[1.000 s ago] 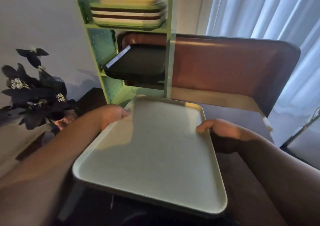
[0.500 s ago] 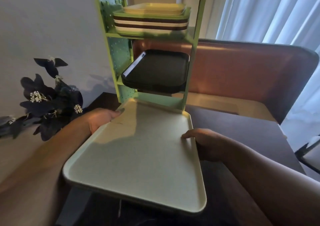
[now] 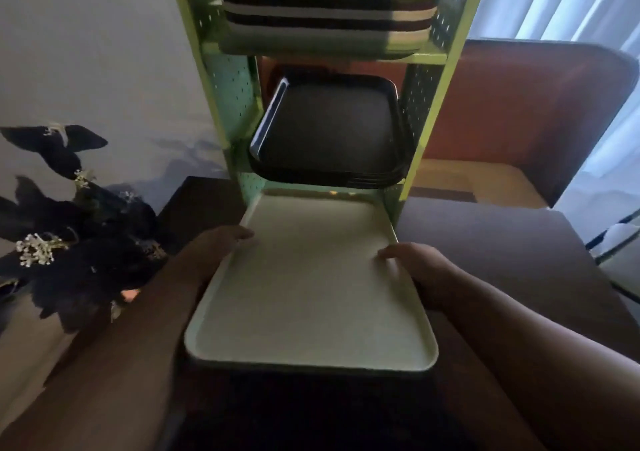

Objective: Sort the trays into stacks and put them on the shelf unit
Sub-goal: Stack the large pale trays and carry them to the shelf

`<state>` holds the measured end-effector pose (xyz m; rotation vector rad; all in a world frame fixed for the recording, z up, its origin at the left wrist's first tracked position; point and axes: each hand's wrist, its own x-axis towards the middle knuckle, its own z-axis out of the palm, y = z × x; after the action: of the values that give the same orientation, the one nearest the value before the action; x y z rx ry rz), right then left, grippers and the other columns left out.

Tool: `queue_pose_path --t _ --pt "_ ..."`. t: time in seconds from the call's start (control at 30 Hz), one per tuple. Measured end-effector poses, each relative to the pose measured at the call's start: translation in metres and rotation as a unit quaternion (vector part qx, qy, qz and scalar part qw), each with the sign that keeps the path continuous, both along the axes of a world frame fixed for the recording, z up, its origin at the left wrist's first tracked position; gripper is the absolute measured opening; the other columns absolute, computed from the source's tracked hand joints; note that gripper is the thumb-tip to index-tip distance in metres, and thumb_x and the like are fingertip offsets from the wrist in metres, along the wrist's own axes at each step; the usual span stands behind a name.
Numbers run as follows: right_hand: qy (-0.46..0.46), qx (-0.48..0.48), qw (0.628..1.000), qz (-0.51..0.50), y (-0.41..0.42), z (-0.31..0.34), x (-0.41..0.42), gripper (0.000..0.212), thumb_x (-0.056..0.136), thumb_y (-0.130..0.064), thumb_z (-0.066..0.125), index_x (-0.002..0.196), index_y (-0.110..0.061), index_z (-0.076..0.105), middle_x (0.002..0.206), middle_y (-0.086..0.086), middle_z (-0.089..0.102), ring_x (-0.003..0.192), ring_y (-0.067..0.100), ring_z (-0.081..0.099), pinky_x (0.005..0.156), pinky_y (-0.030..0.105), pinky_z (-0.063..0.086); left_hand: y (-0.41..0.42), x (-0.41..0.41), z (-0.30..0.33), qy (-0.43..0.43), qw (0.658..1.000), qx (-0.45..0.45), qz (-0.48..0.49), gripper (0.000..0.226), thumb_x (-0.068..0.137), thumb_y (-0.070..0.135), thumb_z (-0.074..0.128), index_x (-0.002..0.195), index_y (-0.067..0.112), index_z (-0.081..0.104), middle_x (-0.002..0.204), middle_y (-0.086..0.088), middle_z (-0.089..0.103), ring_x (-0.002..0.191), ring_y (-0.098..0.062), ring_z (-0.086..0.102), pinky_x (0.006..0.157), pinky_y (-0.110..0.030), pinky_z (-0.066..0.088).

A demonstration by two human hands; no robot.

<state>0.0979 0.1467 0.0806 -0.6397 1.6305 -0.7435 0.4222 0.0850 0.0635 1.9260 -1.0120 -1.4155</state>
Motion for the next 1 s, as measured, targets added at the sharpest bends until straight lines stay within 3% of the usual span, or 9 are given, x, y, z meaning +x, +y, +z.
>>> queue_pose_path --t 0.13,0.3,0.37,0.47,0.57,0.63,0.73,0.9,1.0 --pt "-0.079 0.004 0.996 -0.042 0.007 -0.009 -0.005 0.031 0.089 -0.016 0.063 0.11 0.007 0.068 0.088 0.021 0.073 0.066 0.032 0.07 0.061 0.033 0.056 -0.021 -0.006 -0.025 0.017 1.0 -0.002 0.009 0.014 0.084 0.023 0.065 0.075 0.015 0.072 0.121 -0.03 0.064 0.095 -0.035 0.061 0.094 -0.044 0.05" --pt "-0.132 0.089 0.987 -0.021 0.038 -0.037 -0.001 0.034 0.086 -0.021 0.067 0.113 0.0 0.068 0.09 0.017 0.074 0.077 0.033 0.069 0.082 0.044 0.056 -0.033 -0.019 -0.035 0.086 0.992 0.055 0.068 0.041 0.077 0.034 0.069 0.102 0.002 0.069 0.093 -0.021 0.067 0.072 -0.033 0.062 0.066 -0.035 0.049" --pt "-0.13 0.106 0.986 -0.007 0.048 -0.048 0.003 0.034 0.088 -0.022 0.069 0.113 0.0 0.065 0.08 0.014 0.072 0.061 0.029 0.066 0.062 0.037 0.056 -0.04 -0.021 -0.039 0.089 0.99 0.055 0.093 0.056 0.07 0.039 0.075 0.109 -0.001 0.07 0.093 -0.019 0.068 0.074 -0.033 0.064 0.065 -0.036 0.051" --pt "-0.136 0.064 0.986 -0.068 0.047 -0.058 0.012 0.02 0.097 -0.018 0.061 0.107 0.0 0.065 0.07 0.009 0.07 0.047 0.017 0.062 0.037 0.024 0.047 -0.035 -0.029 -0.043 0.114 0.987 0.079 0.086 0.032 0.092 0.03 0.064 0.096 -0.001 0.066 0.071 -0.017 0.068 0.067 -0.03 0.058 0.059 -0.034 0.046" --pt "-0.104 0.029 0.989 -0.103 0.035 -0.067 0.02 0.028 0.1 -0.024 0.059 0.11 0.002 0.065 0.077 0.011 0.069 0.055 0.019 0.062 0.04 0.023 0.048 -0.022 -0.032 -0.053 0.158 0.978 0.129 0.051 0.03 0.1 0.03 0.051 0.089 0.005 0.065 0.08 -0.017 0.072 0.075 -0.03 0.06 0.072 -0.038 0.049" --pt "-0.092 0.026 0.988 -0.122 0.025 -0.07 0.024 0.032 0.099 -0.029 0.06 0.108 0.001 0.066 0.072 0.009 0.068 0.052 0.017 0.061 0.044 0.024 0.048 -0.015 -0.03 -0.061 0.177 0.976 0.125 0.035 0.026 0.1 0.025 0.052 0.101 0.004 0.068 0.1 -0.019 0.068 0.082 -0.03 0.063 0.083 -0.041 0.05" --pt "-0.079 0.027 0.985 -0.148 0.004 -0.069 0.03 0.039 0.099 -0.032 0.059 0.107 0.006 0.063 0.075 0.013 0.064 0.048 0.02 0.059 0.051 0.029 0.05 -0.008 -0.027 -0.071 0.191 0.971 0.135 0.058 0.022 0.097 0.02 0.056 0.11 0.006 0.068 0.105 -0.019 0.069 0.09 -0.033 0.065 0.091 -0.047 0.052" --pt "-0.062 0.042 0.987 -0.139 -0.023 -0.067 0.041 0.025 0.103 -0.019 0.048 0.097 0.003 0.057 0.077 0.017 0.061 0.046 0.023 0.059 0.047 0.03 0.055 -0.012 -0.032 -0.074 0.192 0.969 0.089 0.126 0.011 0.099 0.001 0.049 0.093 0.003 0.058 0.087 -0.018 0.061 0.072 -0.029 0.059 0.037 -0.031 0.055" --pt "-0.061 0.043 0.99 -0.116 -0.028 -0.066 0.045 0.02 0.1 -0.009 0.046 0.087 -0.001 0.058 0.074 0.016 0.062 0.058 0.028 0.059 0.066 0.04 0.056 -0.017 -0.037 -0.078 0.122 0.981 0.001 0.15 0.007 0.095 -0.006 0.054 0.093 -0.003 0.06 0.087 -0.018 0.061 0.068 -0.024 0.058 0.04 -0.026 0.054"
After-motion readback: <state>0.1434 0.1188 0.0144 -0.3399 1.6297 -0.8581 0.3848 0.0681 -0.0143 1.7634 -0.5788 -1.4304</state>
